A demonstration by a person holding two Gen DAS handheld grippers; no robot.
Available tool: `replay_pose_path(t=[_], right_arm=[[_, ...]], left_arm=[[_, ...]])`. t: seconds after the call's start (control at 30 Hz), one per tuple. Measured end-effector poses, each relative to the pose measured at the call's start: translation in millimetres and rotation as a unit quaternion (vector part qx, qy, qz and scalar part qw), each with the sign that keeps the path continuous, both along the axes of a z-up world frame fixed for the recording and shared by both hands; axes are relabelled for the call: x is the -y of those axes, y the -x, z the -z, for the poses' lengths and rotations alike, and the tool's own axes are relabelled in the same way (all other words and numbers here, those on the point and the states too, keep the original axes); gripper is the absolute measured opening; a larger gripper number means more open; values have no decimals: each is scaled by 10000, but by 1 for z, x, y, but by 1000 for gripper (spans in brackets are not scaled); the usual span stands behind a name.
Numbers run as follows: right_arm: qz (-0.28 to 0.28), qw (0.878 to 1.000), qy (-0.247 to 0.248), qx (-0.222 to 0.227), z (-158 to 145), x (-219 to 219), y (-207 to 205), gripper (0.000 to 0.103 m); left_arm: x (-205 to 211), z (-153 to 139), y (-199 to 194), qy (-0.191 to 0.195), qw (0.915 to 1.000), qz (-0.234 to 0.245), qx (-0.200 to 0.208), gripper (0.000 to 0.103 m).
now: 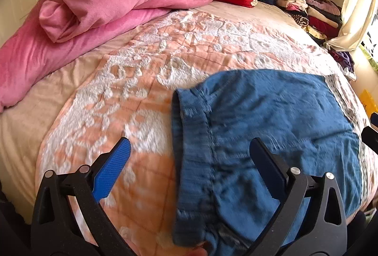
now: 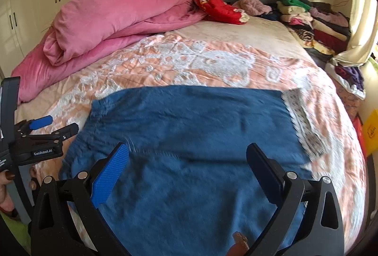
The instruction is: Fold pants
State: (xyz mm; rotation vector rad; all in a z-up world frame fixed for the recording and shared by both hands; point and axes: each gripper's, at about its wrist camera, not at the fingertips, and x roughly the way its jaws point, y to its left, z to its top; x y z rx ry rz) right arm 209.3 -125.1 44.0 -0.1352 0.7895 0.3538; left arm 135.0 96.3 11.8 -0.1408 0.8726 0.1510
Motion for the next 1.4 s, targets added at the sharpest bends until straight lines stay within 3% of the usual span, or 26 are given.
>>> replay_pose_path(t=[0.3,0.6,0.73,0.83,0.87,0.93,1.0,1.13,1.4], right_arm=[[-447,9983,361,83,6,-38,-53,99],[-892,9938,662,72,21,-74,-103,99],[-1112,9914,689,-95,32,-87,-127,99],[-1209,9877,989,-87,43,-94,-141,99],[-1216,9864,1103,-71,46,-96,-145,99],[-1206,9854,1199,-119,53,-97,-154,99],[-1202,9851,1157,-415,60,-95,-164,99],[-1337,9831,1064,-650,66,-99,-175,99],[-1706,9641,1957,-560,85,-122,-183,99]], left_arm=[[-22,15,-48,351,9992,117,-121,95],[-30,40,-84,441,9976,246,-467,95],[-25,45,-94,122,9983,398,-413,94],[-22,49,-100,-12,9977,533,-407,92],[-21,50,-102,-52,9976,569,-388,89],[-21,53,-105,15,9970,669,-379,63],[-22,57,-108,181,9960,791,-378,48],[-21,57,-106,113,9955,919,-221,31],[-23,36,-89,149,9931,1132,274,27]])
